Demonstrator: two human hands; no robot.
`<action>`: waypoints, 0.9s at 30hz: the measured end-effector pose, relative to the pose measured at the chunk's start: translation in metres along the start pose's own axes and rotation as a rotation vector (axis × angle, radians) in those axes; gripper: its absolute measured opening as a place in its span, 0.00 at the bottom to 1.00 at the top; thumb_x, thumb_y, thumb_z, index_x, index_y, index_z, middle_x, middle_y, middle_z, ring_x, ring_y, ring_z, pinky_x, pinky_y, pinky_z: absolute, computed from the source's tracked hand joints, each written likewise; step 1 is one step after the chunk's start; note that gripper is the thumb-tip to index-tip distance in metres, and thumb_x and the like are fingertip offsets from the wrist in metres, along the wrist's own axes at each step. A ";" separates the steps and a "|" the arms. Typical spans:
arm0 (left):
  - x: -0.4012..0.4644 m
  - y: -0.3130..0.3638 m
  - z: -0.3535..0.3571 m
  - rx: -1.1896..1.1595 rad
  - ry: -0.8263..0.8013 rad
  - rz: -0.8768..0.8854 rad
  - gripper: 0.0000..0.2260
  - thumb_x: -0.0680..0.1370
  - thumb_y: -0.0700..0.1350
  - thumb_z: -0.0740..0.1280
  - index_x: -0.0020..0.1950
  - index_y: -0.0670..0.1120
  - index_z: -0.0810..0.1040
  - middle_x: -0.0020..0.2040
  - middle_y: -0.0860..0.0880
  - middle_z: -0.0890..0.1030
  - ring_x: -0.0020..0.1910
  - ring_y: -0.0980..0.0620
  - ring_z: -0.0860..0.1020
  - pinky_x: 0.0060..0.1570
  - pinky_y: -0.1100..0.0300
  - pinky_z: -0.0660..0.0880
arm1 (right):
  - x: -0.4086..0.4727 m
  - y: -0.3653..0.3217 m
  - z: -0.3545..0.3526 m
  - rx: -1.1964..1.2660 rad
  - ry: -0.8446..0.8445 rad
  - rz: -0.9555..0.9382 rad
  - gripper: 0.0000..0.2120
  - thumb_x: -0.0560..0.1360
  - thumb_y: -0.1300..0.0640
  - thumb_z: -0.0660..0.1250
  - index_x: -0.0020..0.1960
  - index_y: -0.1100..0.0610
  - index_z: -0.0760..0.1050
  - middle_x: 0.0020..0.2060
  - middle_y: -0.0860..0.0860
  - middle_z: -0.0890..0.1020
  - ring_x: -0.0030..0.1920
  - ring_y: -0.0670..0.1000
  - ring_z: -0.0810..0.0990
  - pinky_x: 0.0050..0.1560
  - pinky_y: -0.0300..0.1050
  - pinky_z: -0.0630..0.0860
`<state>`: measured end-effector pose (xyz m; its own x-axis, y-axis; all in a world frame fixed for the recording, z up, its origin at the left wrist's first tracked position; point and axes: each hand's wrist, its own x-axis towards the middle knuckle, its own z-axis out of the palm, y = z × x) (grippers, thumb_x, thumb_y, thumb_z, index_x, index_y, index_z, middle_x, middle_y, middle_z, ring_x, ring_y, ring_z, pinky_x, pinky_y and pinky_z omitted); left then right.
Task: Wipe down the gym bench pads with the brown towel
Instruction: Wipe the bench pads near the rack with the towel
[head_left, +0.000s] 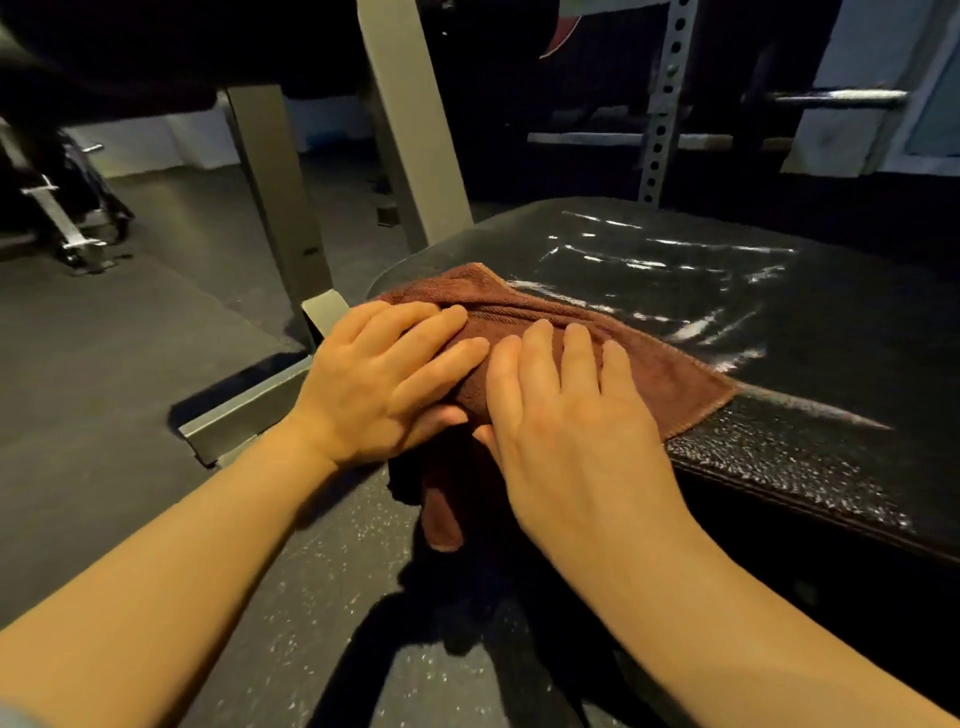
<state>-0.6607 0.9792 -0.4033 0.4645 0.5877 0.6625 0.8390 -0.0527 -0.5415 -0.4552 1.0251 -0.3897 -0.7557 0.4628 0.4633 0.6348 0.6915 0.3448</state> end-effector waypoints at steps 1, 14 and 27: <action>-0.005 -0.008 0.002 -0.021 0.012 -0.014 0.22 0.84 0.58 0.49 0.67 0.45 0.71 0.61 0.38 0.80 0.58 0.40 0.74 0.53 0.46 0.70 | 0.007 -0.008 0.000 -0.006 0.004 0.005 0.29 0.77 0.46 0.55 0.68 0.67 0.70 0.62 0.67 0.76 0.61 0.69 0.76 0.58 0.64 0.76; -0.030 -0.021 0.028 -0.257 0.058 -0.235 0.25 0.84 0.60 0.46 0.67 0.43 0.68 0.68 0.42 0.69 0.67 0.40 0.70 0.75 0.53 0.60 | 0.042 -0.041 -0.001 0.085 -0.022 0.009 0.30 0.80 0.47 0.51 0.74 0.66 0.61 0.70 0.68 0.68 0.68 0.72 0.69 0.66 0.66 0.68; 0.014 0.061 -0.028 -0.155 -0.128 -0.220 0.23 0.84 0.58 0.52 0.70 0.43 0.68 0.67 0.40 0.77 0.68 0.38 0.74 0.67 0.41 0.68 | -0.035 0.026 0.003 0.332 0.116 -0.125 0.29 0.73 0.59 0.47 0.65 0.69 0.74 0.61 0.68 0.78 0.61 0.67 0.78 0.61 0.61 0.77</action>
<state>-0.5947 0.9617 -0.4127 0.2356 0.6951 0.6792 0.9534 -0.0300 -0.3001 -0.4130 1.0280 -0.3991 -0.7888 0.3103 0.5306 0.4374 0.8898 0.1300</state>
